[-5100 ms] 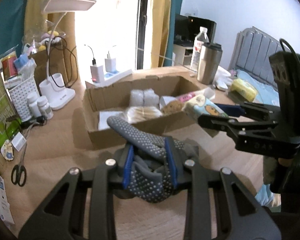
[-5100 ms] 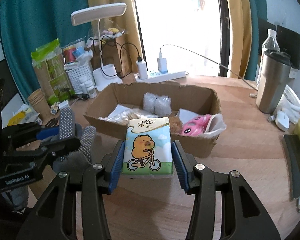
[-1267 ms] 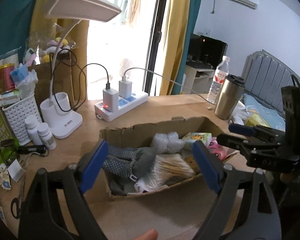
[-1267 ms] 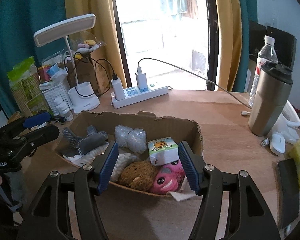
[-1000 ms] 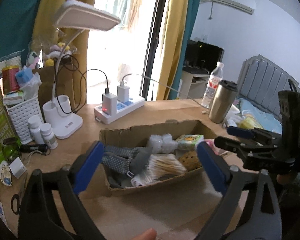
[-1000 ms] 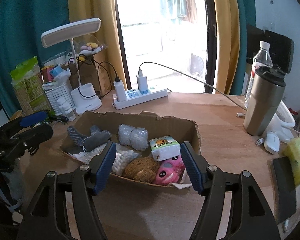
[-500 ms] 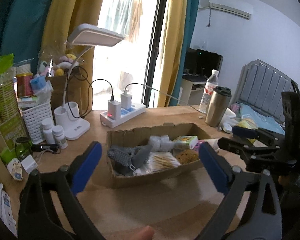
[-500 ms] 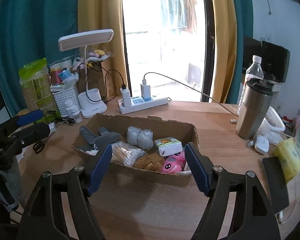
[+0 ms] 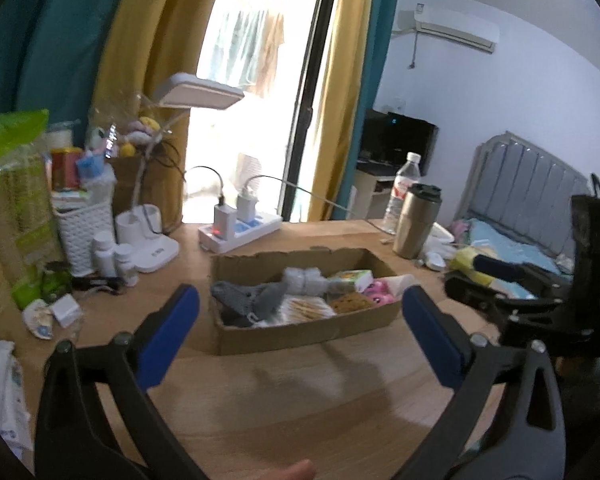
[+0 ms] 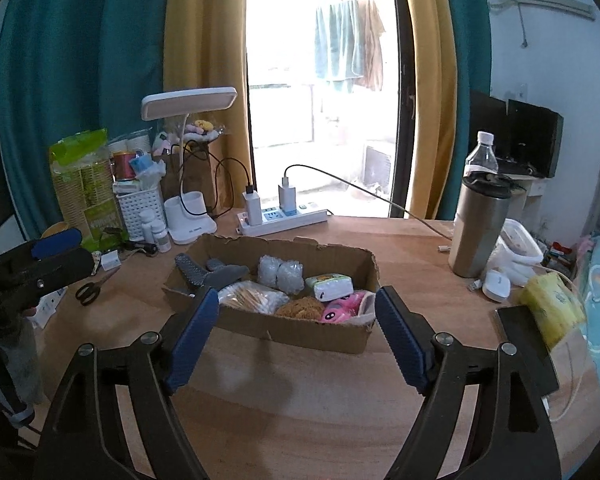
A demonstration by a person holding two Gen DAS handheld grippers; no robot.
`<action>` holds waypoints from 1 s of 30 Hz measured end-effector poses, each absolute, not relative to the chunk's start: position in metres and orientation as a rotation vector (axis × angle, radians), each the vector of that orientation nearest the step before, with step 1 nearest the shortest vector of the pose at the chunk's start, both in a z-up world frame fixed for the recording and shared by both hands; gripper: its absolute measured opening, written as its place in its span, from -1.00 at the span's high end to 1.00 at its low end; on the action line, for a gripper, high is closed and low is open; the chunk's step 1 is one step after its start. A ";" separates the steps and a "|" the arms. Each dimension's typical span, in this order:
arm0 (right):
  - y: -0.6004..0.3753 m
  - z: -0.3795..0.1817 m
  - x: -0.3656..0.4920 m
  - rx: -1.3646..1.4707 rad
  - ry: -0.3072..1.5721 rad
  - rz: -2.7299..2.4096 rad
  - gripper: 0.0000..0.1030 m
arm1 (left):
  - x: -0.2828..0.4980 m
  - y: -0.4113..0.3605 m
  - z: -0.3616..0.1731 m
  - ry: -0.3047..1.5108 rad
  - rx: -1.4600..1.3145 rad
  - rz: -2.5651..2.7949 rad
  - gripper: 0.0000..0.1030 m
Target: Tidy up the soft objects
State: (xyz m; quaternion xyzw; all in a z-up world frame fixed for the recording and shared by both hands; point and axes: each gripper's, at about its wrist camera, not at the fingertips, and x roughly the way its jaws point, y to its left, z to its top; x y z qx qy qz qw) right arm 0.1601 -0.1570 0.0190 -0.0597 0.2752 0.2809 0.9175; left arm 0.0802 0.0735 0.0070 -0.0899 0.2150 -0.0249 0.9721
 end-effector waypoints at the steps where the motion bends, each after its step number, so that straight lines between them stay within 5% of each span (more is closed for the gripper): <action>1: -0.158 0.020 0.157 -0.123 0.562 0.577 -0.61 | 0.078 0.072 0.008 0.431 -0.176 -0.043 -0.99; 30: -0.203 0.072 0.091 -0.113 0.368 0.420 -0.73 | 0.021 0.039 0.059 0.270 -0.060 0.002 -0.99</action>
